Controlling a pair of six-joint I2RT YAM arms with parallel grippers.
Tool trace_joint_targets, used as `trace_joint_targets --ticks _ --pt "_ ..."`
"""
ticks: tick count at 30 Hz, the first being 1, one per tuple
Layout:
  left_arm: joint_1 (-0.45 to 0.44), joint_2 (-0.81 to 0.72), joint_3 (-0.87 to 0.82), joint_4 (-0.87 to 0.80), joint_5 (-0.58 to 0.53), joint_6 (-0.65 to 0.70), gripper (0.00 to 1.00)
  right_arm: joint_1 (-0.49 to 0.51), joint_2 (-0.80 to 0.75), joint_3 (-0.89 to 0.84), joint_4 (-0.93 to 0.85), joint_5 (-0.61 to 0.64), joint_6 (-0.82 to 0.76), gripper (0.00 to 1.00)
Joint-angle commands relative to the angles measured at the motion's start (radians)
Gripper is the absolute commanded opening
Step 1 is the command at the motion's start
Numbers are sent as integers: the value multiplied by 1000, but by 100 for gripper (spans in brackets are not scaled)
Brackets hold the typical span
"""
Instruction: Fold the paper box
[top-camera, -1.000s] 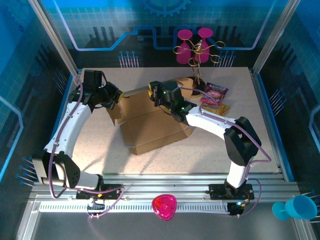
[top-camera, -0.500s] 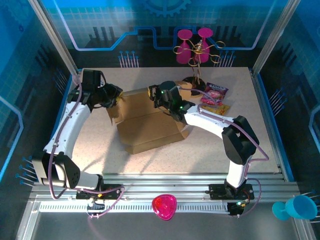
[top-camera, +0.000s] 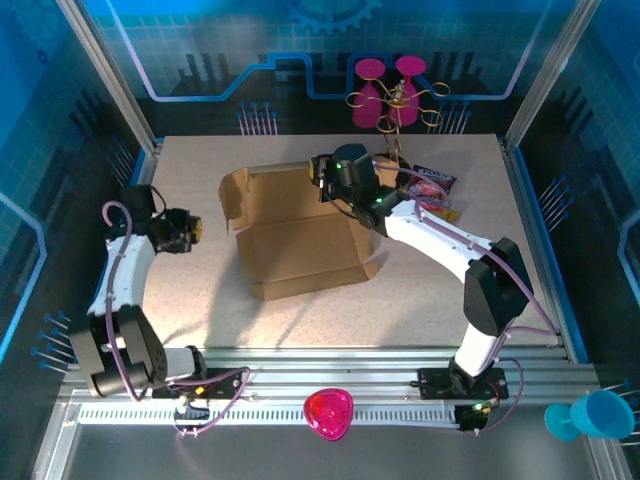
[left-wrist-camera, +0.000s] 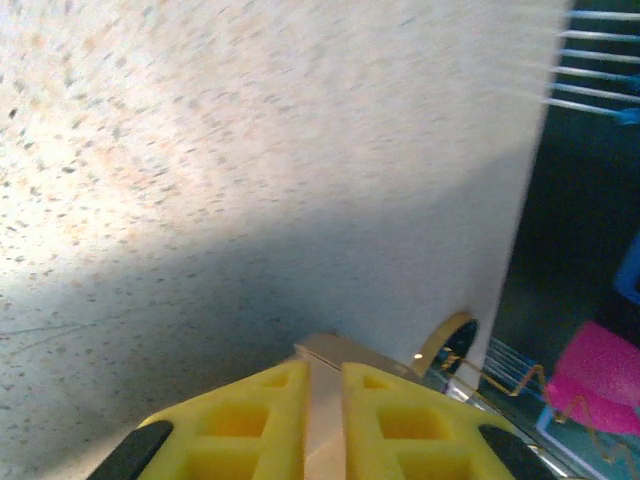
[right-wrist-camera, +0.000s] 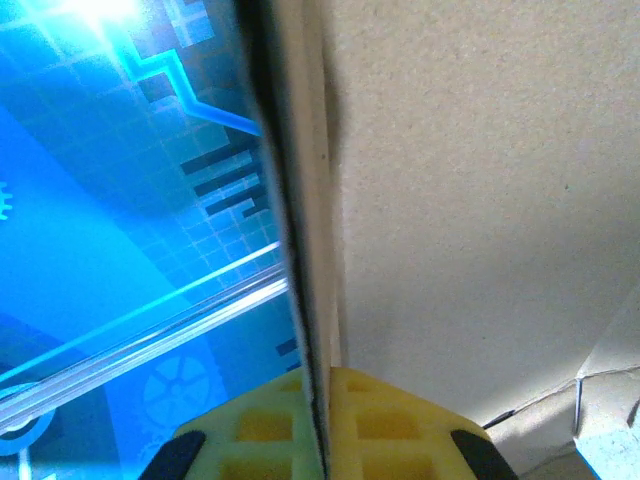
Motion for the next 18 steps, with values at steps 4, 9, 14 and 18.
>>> trace_joint_targets --ticks 4,9,14,18 --pt "-17 142 -88 329 179 -75 13 -23 -23 38 -42 -16 40 0" --pt "-48 216 -153 531 226 -142 17 -34 0 60 -38 -28 61 0" --pt "-64 287 -205 736 269 -229 29 -42 24 90 -47 -36 82 0" --pt "-82 315 -224 860 281 -288 32 -46 32 103 -51 -34 88 0"
